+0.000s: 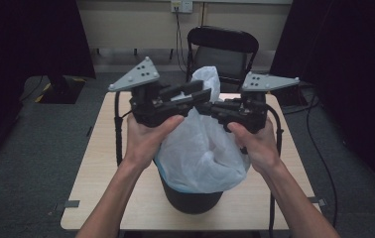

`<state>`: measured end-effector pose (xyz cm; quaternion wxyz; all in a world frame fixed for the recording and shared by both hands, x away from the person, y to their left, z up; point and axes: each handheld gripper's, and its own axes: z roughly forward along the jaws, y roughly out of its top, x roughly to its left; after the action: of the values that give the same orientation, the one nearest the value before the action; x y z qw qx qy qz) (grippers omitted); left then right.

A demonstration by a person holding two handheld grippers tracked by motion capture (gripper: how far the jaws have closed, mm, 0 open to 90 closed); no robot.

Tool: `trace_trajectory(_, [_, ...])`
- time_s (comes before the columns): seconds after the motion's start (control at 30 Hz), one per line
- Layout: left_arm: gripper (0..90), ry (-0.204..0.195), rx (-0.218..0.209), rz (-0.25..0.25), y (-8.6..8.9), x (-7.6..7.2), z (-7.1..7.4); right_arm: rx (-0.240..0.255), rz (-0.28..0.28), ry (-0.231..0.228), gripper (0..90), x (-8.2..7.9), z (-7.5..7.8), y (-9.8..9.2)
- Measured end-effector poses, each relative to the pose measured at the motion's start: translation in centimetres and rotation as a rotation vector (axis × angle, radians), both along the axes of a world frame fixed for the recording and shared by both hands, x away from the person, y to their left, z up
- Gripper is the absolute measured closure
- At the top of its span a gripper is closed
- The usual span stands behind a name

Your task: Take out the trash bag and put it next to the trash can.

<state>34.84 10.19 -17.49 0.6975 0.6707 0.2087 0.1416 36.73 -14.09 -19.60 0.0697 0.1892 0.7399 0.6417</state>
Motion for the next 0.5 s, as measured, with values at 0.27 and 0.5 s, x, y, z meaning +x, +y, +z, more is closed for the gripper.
trace_trajectory(0.27, [13.4,-0.002,0.019,-0.012,2.1,-0.3,-0.9,0.051,-0.038,-0.052,90.0,0.3,3.8,-1.0])
trace_trajectory(0.5, [9.2,0.03,0.077,-0.017,-1.8,0.9,-2.0,0.076,-0.037,-0.087,90.0,-0.3,6.2,0.8])
